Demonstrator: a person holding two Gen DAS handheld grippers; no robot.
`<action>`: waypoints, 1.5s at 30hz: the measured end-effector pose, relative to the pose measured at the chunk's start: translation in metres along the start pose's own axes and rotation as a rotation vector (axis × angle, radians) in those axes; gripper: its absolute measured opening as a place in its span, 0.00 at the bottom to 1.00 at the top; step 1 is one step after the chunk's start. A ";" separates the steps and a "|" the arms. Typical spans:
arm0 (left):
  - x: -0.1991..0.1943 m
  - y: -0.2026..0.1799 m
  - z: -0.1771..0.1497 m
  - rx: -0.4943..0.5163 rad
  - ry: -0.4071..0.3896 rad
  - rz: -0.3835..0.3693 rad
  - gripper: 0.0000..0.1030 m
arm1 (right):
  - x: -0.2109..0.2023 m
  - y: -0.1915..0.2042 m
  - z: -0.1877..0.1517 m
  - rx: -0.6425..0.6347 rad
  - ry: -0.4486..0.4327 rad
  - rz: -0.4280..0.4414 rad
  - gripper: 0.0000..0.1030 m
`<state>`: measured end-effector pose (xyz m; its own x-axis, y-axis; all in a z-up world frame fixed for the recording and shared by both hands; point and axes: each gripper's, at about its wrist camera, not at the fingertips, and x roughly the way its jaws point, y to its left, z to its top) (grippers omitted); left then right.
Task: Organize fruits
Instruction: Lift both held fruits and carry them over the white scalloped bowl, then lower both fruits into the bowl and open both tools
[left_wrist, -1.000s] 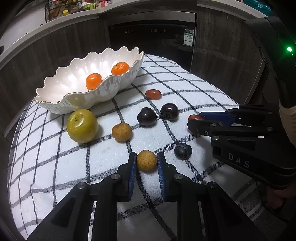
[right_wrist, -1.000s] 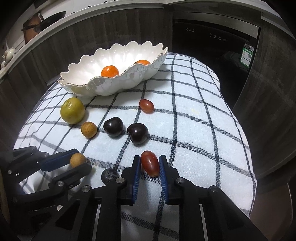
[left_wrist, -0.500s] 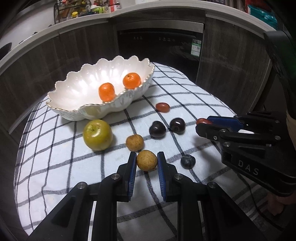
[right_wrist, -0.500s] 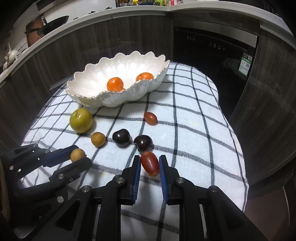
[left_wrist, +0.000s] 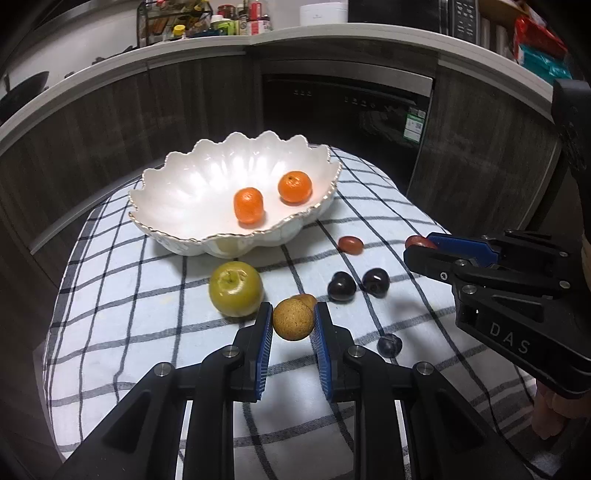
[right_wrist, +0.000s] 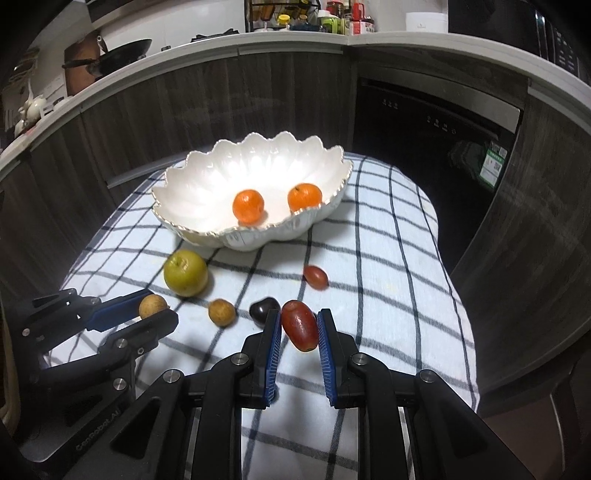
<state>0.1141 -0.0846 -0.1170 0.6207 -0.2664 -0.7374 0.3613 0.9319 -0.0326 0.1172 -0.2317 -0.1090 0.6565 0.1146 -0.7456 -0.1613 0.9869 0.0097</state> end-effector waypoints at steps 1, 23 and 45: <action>-0.001 0.002 0.001 -0.004 -0.003 0.005 0.22 | -0.001 0.001 0.002 -0.002 -0.004 0.001 0.21; -0.014 0.058 0.044 -0.134 -0.048 0.077 0.22 | 0.001 0.031 0.057 -0.017 -0.059 0.068 0.21; 0.000 0.122 0.098 -0.205 -0.119 0.157 0.22 | 0.028 0.043 0.118 -0.037 -0.107 0.064 0.21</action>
<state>0.2262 0.0050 -0.0548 0.7393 -0.1310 -0.6605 0.1138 0.9911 -0.0692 0.2151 -0.1729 -0.0508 0.7188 0.1906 -0.6686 -0.2309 0.9726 0.0290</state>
